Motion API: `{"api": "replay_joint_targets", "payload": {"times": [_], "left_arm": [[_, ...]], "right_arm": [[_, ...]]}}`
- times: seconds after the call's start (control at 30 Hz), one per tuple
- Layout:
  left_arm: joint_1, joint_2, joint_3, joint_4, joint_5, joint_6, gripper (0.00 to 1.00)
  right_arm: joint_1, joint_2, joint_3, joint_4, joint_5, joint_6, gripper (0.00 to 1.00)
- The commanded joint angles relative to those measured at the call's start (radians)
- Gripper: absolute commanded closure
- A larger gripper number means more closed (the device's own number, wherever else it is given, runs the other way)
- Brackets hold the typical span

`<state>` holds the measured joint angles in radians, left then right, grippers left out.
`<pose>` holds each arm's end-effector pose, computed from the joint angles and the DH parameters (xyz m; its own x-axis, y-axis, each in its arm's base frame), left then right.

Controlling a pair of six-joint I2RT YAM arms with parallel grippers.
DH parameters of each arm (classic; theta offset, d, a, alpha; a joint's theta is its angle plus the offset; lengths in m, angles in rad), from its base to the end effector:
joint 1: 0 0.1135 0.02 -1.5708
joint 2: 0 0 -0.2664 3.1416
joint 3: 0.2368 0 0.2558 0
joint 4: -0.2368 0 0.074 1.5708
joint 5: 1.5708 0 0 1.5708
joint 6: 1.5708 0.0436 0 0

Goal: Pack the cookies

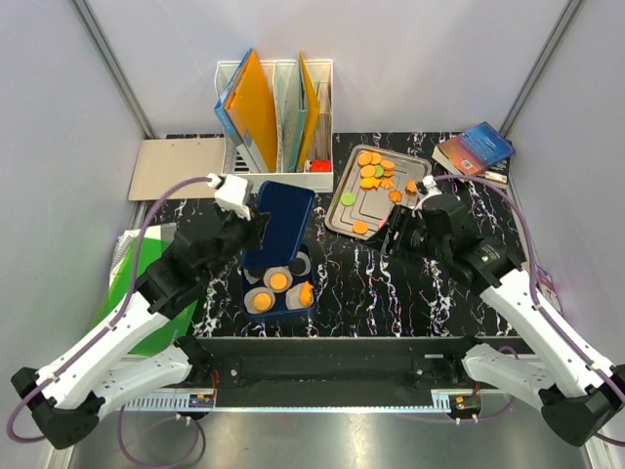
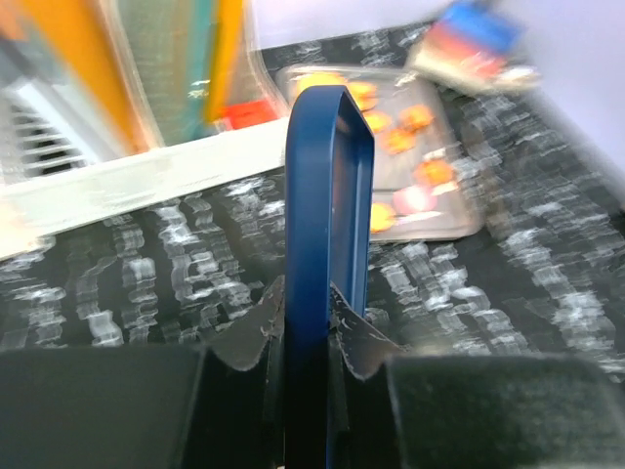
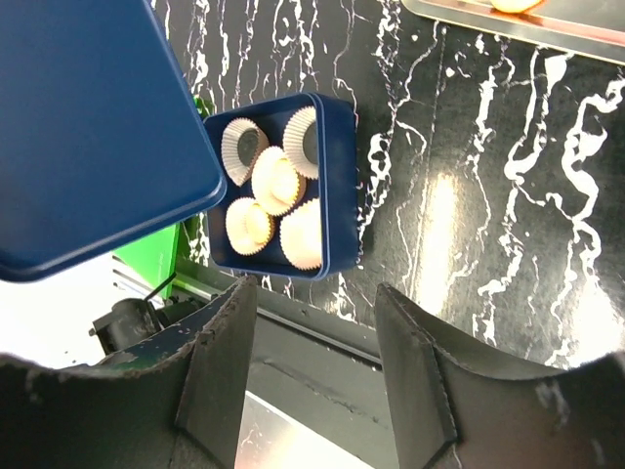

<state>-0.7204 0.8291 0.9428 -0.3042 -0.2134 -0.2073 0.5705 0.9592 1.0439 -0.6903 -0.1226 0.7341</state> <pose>0.1525 -0.1216 0.3757 -0.2398 -0.0572 -0.9691 0.4487 0.8787 -0.1628 0.1706 0.1158 0.3457 -0.7715 0.2950 -0.5638 -0.1398 0.7858 0.6025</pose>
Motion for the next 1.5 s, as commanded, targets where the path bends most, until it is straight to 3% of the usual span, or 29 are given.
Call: {"api": "replay_joint_targets", "payload": {"times": [0.0,0.13,0.17,0.2,0.33,0.47,0.5,0.57,0.6,0.63,0.87,1.23,1.47], "left_arm": [[-0.179,0.01,0.056,-0.004,-0.435,0.227,0.88],[-0.39,0.106,0.065,0.054,-0.768,0.501,0.91],[-0.455,0.149,0.057,0.142,-0.878,0.567,0.92],[-0.485,0.168,0.03,0.199,-0.921,0.704,0.92],[-0.579,0.252,-0.033,0.469,-1.046,0.962,0.94],[-0.665,0.349,-0.139,0.926,-1.104,1.256,1.0],[-0.675,0.367,-0.186,1.024,-1.11,1.393,1.0],[-0.706,0.451,-0.235,1.416,-1.113,1.576,1.0],[-0.715,0.493,-0.28,1.585,-1.106,1.816,1.0],[-0.726,0.534,-0.294,1.833,-1.072,1.915,1.0],[-0.792,0.689,-0.289,1.968,-1.038,2.048,1.0],[-0.818,0.685,-0.305,1.97,-1.026,2.051,1.0],[-0.835,0.696,-0.297,1.97,-1.02,2.042,1.0]], "right_arm": [[0.006,0.035,0.074,0.095,-0.017,0.004,0.39],[0.005,0.091,0.128,0.117,-0.025,-0.018,0.37],[0.006,0.105,0.14,0.123,-0.028,-0.028,0.37],[0.006,0.13,0.166,0.123,-0.026,-0.033,0.37],[0.005,0.161,0.212,0.13,-0.02,-0.051,0.35],[0.005,0.162,0.226,0.147,-0.017,-0.068,0.32],[0.005,0.165,0.225,0.152,-0.022,-0.07,0.32],[0.003,0.168,0.213,0.161,-0.032,-0.071,0.31],[0.003,0.173,0.208,0.166,-0.037,-0.073,0.3],[0.0,0.174,0.202,0.17,-0.046,-0.071,0.3],[-0.032,0.177,0.163,0.235,-0.143,-0.07,0.26],[-0.075,0.246,0.088,0.316,-0.382,-0.07,0.24],[-0.075,0.3,0.042,0.501,-0.549,0.002,0.25]]}}
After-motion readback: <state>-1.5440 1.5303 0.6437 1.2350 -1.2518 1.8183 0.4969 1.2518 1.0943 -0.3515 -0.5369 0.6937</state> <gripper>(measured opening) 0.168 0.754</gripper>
